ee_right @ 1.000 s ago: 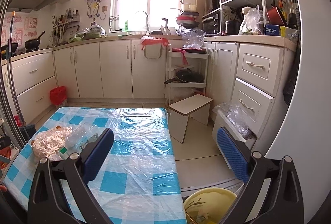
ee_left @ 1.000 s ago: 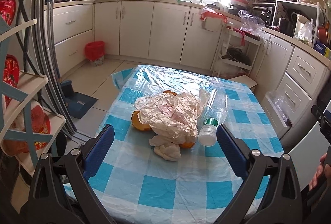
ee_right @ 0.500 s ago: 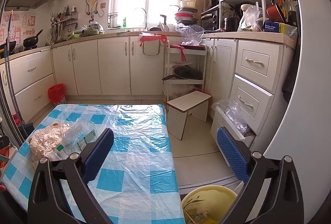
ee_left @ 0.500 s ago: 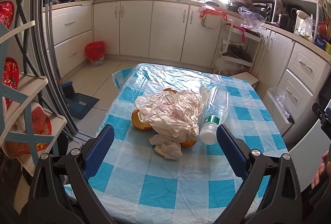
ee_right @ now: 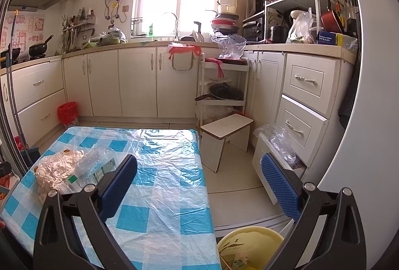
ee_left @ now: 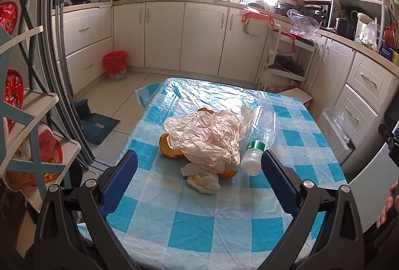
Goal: Collect trash
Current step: 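Move both tools over the table toward the white tissue and clear bottle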
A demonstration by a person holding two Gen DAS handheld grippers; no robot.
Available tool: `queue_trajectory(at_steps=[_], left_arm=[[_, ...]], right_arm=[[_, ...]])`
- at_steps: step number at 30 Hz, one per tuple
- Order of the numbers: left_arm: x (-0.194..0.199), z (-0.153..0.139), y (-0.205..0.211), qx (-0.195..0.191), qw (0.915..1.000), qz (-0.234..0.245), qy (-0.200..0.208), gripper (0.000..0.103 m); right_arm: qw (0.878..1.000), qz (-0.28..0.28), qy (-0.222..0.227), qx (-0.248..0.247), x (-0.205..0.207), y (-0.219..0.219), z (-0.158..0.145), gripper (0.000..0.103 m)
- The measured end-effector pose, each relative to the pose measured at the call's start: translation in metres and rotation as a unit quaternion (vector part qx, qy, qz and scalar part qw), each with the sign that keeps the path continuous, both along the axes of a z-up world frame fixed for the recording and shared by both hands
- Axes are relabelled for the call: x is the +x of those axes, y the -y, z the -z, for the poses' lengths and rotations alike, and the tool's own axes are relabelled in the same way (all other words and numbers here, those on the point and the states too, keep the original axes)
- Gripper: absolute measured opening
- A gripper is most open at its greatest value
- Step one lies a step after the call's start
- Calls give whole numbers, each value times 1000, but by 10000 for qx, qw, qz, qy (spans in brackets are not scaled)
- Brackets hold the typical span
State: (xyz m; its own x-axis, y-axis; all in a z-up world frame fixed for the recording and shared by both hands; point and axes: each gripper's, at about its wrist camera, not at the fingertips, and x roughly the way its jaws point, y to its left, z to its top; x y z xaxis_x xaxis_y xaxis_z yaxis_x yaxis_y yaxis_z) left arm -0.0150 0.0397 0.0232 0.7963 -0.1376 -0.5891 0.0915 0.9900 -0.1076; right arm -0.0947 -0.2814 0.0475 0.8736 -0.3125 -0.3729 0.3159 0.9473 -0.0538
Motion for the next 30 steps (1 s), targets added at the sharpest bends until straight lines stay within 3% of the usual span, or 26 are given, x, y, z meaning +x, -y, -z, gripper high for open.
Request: queue_trajectory(at_steps=[30], left_arm=[[-1, 6, 34, 533, 9983, 226, 17, 95]], right_arm=[[9996, -125, 181, -168, -11, -9, -8, 96]])
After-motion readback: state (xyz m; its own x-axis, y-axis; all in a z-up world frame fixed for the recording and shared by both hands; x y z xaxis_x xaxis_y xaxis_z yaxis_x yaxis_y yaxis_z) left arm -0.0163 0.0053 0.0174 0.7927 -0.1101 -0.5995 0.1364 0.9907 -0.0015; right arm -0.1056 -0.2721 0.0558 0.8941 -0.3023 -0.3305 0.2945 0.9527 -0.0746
